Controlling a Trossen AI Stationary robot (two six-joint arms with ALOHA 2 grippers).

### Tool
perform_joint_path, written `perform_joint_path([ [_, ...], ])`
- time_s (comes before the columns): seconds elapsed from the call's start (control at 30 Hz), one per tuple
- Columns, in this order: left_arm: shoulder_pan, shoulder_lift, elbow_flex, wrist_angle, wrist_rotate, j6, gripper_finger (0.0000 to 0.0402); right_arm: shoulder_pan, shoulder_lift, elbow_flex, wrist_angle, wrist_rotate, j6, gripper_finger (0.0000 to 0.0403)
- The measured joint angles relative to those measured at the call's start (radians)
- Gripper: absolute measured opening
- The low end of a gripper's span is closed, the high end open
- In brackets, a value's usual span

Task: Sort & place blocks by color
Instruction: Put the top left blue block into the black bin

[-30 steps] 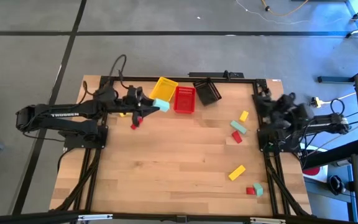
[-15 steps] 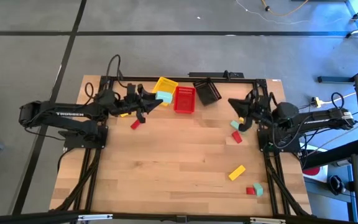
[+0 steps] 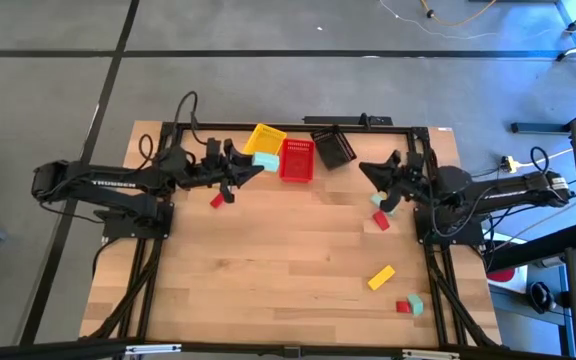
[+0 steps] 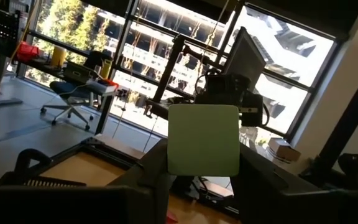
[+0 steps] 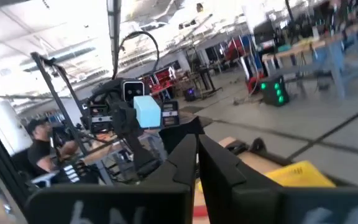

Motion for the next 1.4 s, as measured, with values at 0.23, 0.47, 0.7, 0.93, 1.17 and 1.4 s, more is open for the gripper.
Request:
perform_joint_path([
  [0.23,-0.026,0.119,0.093,-0.004,0.039,0.009,0.0121,0.000,0.121,0.021,0.026,-0.097,0.154,0.0112],
  [0.47,-0.062,0.292,0.221,-0.007,0.039,0.044,0.0121,0.000,0.295,0.146,0.004,-0.131,0.132,0.0232],
  [0.7,-0.086,0.399,0.304,-0.005,0.032,0.034,0.0121,-0.022,0.453,0.271,-0.011,-0.169,0.041,0.0278],
  [0.93,-0.091,0.413,0.314,-0.007,0.036,0.034,0.0121,-0.052,0.514,0.314,-0.006,-0.250,0.014,0.0276],
  [1.17,-0.091,0.413,0.314,-0.007,0.038,0.034,0.0121,-0.056,0.514,0.314,-0.006,-0.263,0.013,0.0264],
  [1.4,-0.090,0.412,0.314,-0.003,0.052,0.029,0.0121,-0.055,0.511,0.314,-0.004,-0.287,0.016,0.0134],
])
